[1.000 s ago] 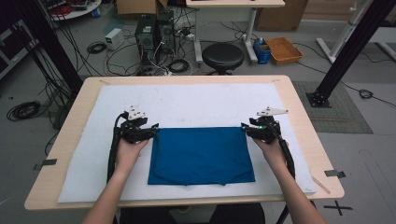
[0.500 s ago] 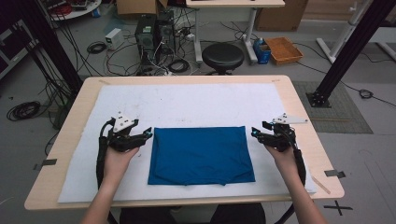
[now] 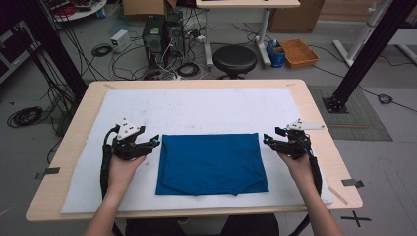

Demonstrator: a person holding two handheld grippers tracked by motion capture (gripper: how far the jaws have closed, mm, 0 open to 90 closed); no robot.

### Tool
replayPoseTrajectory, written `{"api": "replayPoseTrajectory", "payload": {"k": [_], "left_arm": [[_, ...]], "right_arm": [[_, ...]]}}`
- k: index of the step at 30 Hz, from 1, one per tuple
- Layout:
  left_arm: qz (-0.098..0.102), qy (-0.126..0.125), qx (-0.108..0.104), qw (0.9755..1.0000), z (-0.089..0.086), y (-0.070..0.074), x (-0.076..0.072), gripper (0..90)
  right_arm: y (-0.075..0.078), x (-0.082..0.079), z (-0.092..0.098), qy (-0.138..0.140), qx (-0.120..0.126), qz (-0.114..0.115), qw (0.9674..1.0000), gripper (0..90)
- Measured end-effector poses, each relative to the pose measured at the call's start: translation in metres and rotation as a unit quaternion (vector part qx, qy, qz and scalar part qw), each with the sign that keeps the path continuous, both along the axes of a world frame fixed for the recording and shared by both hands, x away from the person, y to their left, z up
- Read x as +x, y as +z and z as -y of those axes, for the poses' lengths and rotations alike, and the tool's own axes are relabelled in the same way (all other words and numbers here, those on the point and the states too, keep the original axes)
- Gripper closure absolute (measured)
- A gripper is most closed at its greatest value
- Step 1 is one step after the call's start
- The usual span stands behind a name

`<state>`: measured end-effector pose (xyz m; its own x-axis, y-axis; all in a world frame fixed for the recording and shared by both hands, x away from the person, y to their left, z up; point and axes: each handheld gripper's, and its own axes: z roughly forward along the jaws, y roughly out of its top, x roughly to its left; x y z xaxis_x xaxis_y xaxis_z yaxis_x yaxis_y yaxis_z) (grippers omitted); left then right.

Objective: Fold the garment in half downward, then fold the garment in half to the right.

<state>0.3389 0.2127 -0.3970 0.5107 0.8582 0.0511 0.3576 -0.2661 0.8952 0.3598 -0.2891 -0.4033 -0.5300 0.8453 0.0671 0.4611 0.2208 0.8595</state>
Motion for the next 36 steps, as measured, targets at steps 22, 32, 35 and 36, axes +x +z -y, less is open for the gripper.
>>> {"api": "replayPoseTrajectory", "payload": {"k": [22, 32, 35, 36], "left_arm": [[-0.039, -0.023, -0.048, 0.9978, 0.008, 0.013, -0.023, 36.3], [-0.093, -0.003, -0.067, 0.9934, 0.001, -0.010, -0.061, 36.2], [-0.116, -0.001, -0.079, 0.9901, 0.003, -0.020, -0.071, 36.4], [-0.123, 0.000, -0.083, 0.9889, 0.004, -0.023, -0.074, 36.4]], "right_arm": [[0.003, 0.001, 0.004, 0.004, 0.010, 0.003, 0.9999, 35.3], [0.001, 0.002, 0.000, 0.003, 0.003, 0.002, 1.0000, 35.6], [0.001, 0.002, -0.001, 0.004, 0.002, 0.001, 1.0000, 35.6], [0.000, 0.002, -0.001, 0.004, 0.002, 0.002, 1.0000, 35.6]]}}
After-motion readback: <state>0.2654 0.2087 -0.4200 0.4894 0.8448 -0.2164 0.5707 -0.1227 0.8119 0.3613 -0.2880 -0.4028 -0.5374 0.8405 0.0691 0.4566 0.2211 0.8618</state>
